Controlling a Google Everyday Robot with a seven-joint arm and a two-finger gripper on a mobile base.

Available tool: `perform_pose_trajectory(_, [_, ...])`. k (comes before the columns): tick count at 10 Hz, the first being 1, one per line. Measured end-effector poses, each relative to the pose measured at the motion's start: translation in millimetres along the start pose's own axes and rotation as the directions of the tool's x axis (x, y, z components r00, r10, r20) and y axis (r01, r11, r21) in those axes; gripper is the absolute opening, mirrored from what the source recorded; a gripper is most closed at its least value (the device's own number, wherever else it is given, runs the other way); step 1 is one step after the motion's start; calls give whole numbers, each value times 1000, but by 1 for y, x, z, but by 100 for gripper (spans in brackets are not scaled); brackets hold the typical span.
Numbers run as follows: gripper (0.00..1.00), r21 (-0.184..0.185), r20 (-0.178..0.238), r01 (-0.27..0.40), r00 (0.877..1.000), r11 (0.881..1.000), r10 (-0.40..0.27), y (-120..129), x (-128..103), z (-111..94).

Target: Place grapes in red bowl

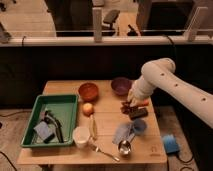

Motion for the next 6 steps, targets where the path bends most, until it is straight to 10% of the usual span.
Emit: perform_pose_trajectory(6, [1,-24,-15,115,993,993,-115,-34,-11,9])
